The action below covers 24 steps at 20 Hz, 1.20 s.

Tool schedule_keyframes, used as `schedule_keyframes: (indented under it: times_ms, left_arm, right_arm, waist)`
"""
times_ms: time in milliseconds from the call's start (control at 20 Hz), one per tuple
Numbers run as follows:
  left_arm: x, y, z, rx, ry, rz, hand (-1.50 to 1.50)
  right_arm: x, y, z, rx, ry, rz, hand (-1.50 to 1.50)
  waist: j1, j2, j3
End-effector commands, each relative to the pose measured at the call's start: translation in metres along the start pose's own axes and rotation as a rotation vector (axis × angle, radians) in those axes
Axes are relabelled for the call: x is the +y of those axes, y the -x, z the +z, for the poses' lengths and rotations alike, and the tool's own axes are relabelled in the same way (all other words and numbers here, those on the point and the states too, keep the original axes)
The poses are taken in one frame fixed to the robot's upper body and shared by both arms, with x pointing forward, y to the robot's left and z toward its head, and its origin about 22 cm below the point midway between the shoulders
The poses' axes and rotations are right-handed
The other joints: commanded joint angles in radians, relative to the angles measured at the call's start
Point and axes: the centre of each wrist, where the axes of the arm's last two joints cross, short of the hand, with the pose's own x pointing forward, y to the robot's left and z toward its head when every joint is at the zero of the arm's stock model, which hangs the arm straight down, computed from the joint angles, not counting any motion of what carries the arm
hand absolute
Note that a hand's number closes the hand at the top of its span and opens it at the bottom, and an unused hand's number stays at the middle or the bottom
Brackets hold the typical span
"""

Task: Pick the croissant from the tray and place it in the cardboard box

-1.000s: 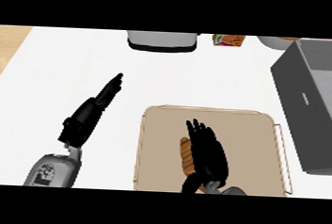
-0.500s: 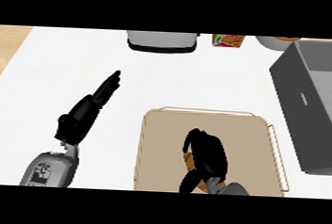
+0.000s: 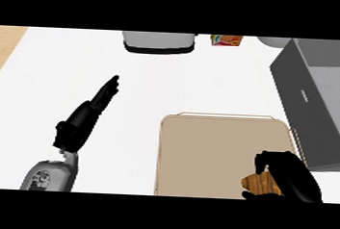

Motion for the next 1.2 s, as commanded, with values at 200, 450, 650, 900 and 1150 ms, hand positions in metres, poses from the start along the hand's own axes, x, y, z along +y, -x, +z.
schedule_keyframes:
  times_ms: [200,450,650,900,1150]
  left_arm:
    - [0.022,-0.002,0.006,0.013,0.002,-0.007,0.0]
    - [0.015,-0.005,0.001,0.013,-0.013,-0.004,0.0]
    - [0.009,-0.005,0.005,-0.021,-0.021,-0.005,0.0]
    - [0.007,-0.001,0.001,0.003,-0.034,-0.006,0.0]
    - [-0.008,0.001,0.005,-0.005,-0.012,-0.016,0.0]
  right_arm:
    - [-0.065,0.123,0.071,-0.044,0.27,0.136,1.5]
    - [-0.112,0.114,0.113,-0.147,0.323,0.05,1.5]
    - [-0.135,0.115,0.14,-0.176,0.379,-0.01,1.5]
    - [-0.182,0.114,0.17,-0.209,0.501,-0.113,1.5]
    - [-0.193,0.124,0.211,-0.113,0.554,-0.217,1.5]
  waist:
    - [0.005,0.006,0.001]
    - [-0.006,0.003,-0.002]
    - [0.003,0.004,-0.002]
    - [-0.016,0.001,-0.003]
    - [0.006,0.005,-0.002]
